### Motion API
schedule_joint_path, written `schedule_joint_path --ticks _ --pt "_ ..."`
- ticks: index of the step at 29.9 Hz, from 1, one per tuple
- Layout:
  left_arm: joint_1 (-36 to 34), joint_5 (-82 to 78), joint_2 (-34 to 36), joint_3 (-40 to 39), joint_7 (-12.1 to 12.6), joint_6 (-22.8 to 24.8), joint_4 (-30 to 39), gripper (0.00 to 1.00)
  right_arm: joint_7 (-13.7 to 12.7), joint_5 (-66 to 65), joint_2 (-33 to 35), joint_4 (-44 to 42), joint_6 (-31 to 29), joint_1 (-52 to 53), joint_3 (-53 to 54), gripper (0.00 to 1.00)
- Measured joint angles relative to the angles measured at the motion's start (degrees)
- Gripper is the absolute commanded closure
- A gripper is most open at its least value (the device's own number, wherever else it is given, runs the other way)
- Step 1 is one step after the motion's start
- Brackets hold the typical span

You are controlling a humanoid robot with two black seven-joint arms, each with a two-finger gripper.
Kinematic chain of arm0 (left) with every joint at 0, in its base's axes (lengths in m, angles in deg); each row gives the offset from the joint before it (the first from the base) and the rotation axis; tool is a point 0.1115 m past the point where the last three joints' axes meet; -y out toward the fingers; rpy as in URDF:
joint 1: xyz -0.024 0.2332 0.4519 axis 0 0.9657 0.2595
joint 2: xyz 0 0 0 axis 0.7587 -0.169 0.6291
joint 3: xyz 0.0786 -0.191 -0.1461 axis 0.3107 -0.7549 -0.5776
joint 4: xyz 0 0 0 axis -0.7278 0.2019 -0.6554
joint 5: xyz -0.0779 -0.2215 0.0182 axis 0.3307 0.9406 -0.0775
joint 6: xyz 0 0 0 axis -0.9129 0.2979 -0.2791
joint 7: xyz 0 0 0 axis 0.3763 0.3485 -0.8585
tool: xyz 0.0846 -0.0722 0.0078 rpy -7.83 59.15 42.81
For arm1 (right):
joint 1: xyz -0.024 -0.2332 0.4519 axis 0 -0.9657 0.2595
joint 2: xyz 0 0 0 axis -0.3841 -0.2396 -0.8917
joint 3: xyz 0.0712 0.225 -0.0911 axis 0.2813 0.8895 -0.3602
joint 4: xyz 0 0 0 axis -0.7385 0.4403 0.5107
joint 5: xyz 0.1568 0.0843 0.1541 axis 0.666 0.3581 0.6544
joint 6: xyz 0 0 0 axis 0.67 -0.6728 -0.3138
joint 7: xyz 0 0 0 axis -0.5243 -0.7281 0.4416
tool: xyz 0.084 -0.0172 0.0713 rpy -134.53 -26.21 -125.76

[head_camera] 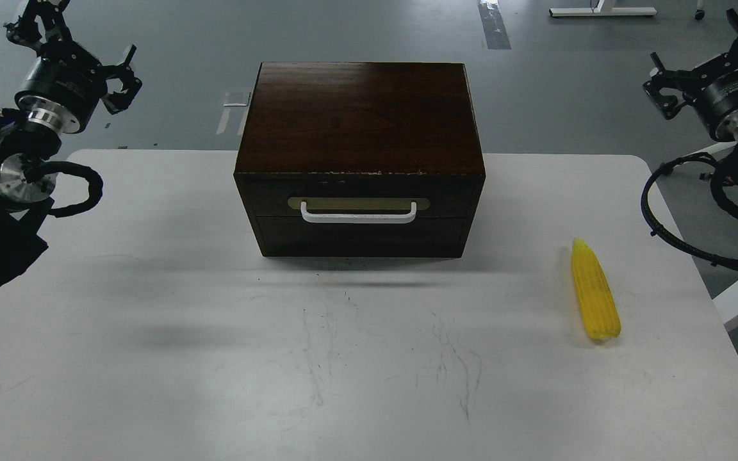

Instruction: Put corn in drawer with both arms

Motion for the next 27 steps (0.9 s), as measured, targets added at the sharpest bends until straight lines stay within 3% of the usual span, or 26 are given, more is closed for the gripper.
schedule_joint_path --ticks 13,17,23,27 --pt "0.0 -0.3 1.0 0.1 0.6 0.0 0.1 0.02 0.0 0.0 0.7 0.0 0.0 -0.2 -0.1 0.0" --pt "-0.1 -1.0 2.3 0.4 2.3 0.0 0.6 0.03 0.0 0.0 0.7 0.0 0.0 -0.2 0.0 0.0" --pt "-1.0 -4.2 8.6 0.3 3.3 0.0 6.8 0.07 0.0 0.0 0.8 0.1 0.0 0.0 0.0 0.0" --pt "-3.6 -14.3 12.6 0.2 2.9 0.0 12.8 0.09 0.0 0.0 0.8 0.1 0.0 0.1 0.0 0.0"
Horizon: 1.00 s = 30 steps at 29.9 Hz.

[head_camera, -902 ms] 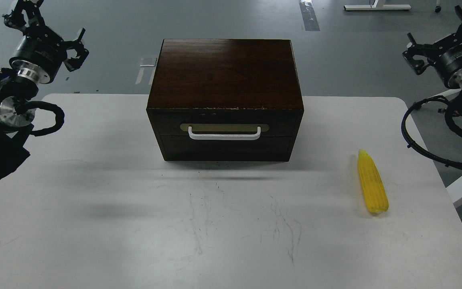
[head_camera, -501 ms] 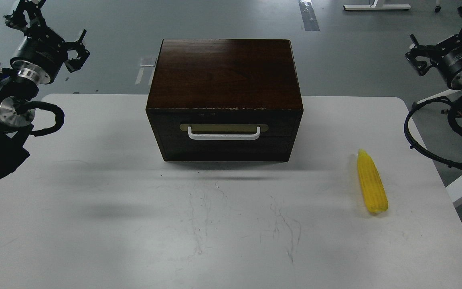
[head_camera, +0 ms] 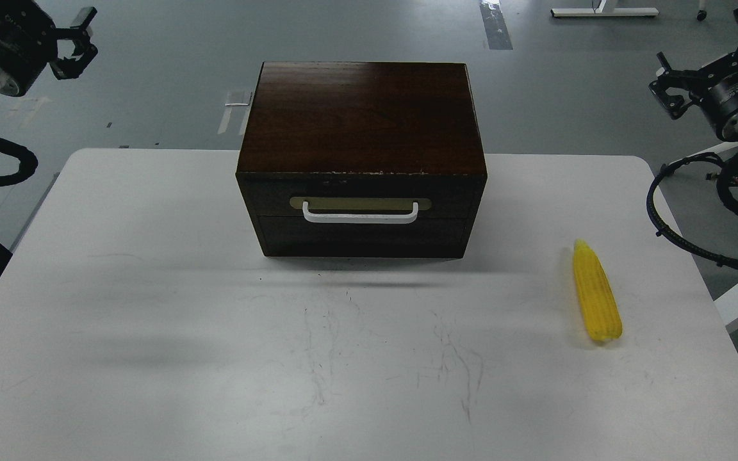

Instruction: Put corn in drawer with both arms

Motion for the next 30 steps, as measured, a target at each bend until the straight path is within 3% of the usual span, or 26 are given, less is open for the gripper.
schedule_joint_path --ticks 4,12,17,22,30 --pt "-3.4 -12.3 1.3 -0.1 -0.2 0.0 7.7 0.09 0.0 0.0 0.0 0.0 0.0 0.1 0.0 0.0" --pt "-11.2 -36.4 2.6 -0.1 -0.6 0.0 30.5 0.09 0.0 0.0 1.4 0.1 0.0 0.3 -0.1 0.0" --pt "-13.1 -56.0 -0.2 -0.2 -2.6 0.0 44.2 0.09 0.0 0.0 2.7 0.2 0.0 0.4 0.0 0.0" --pt "-15.1 -71.8 -4.1 2.0 -3.0 0.0 49.6 0.09 0.0 0.0 3.1 0.4 0.0 0.5 0.4 0.0" --pt "-19.8 -91.4 -8.3 14.8 -4.5 0.0 52.3 0.14 0.4 0.1 3.9 0.3 0.0 0.2 0.5 0.0"
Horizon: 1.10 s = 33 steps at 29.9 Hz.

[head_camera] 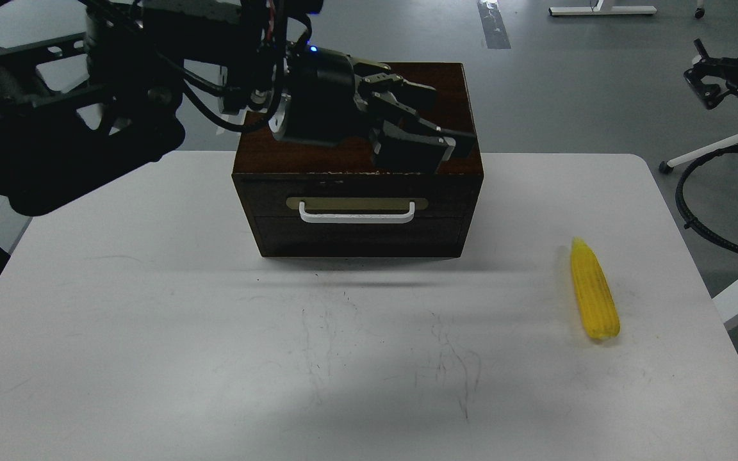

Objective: Put corn in drawer with both arms
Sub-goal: 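Move the left gripper down to the white drawer handle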

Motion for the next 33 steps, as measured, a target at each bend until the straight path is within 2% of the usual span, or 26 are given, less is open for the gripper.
schedule_joint_path --ticks 14,20,33 --pt "-0.5 -21.4 -2.7 12.2 -0.3 0.0 -1.5 0.17 0.0 -0.1 -0.1 0.0 0.0 -0.2 -0.1 0.0" --pt "-0.4 -25.2 -3.8 17.2 -0.4 0.0 -3.1 0.18 0.4 -0.1 -0.2 0.0 0.0 -0.2 0.0 0.0" --pt "-0.1 -27.7 -4.3 19.0 -0.5 0.0 -7.9 0.18 1.2 0.0 -0.5 0.0 0.0 -0.1 0.2 0.0"
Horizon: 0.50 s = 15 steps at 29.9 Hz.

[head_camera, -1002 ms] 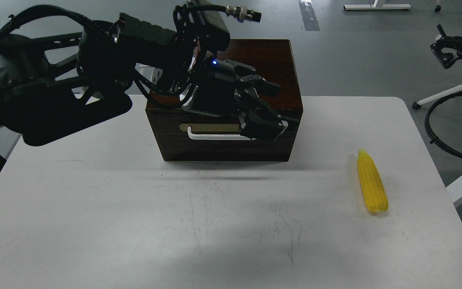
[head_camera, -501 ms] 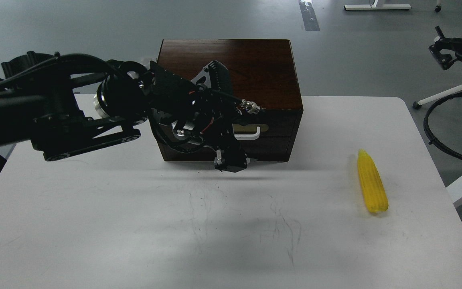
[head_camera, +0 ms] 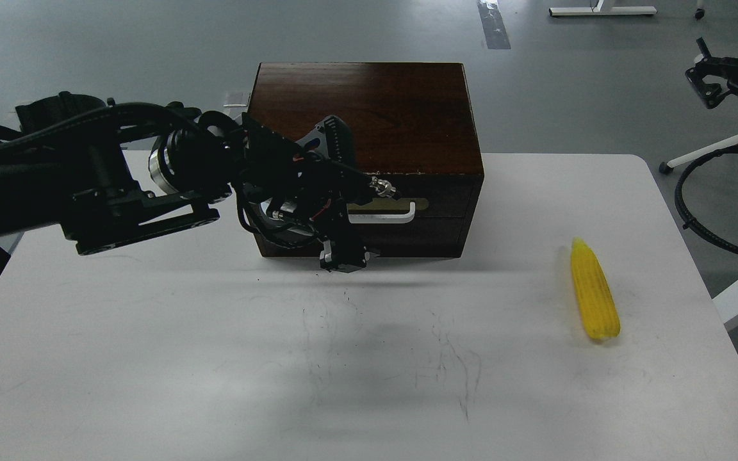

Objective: Put corn in drawer with both arms
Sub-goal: 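Move the left gripper down to the white drawer handle, then grasp the white drawer handle with the left gripper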

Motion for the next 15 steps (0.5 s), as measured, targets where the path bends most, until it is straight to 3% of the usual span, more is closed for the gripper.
schedule_joint_path --ticks 7,15 --pt "0.0 -1.5 0.1 1.7 -0.7 0.0 -1.7 0.27 0.0 0.0 0.0 0.0 0.0 0.0 0.0 0.0" --pt "0.0 -1.7 0.0 3.1 -1.2 0.0 -1.7 0.28 0.0 -0.1 0.1 0.0 0.0 0.0 0.0 0.0"
